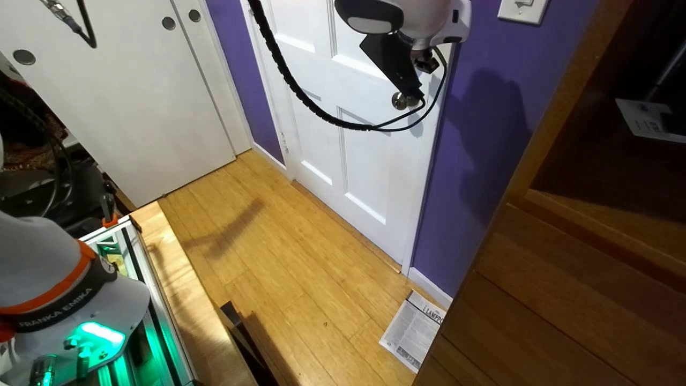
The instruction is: Turn the lock in an anticlockwise direction
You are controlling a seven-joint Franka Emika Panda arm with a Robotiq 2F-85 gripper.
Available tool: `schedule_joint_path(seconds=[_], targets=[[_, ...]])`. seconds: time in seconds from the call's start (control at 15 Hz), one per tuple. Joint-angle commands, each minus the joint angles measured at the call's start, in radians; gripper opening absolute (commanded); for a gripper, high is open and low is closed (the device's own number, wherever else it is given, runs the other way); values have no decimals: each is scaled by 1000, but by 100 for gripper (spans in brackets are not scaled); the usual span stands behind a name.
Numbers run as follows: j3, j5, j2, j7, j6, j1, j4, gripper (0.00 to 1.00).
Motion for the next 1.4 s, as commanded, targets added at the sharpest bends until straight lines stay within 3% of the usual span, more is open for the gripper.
schedule_joint_path(seconds=[0.0, 1.33], targets=[[23, 62, 41, -62, -17, -22, 48, 0], [37, 134, 27, -341, -5, 5, 42, 0]])
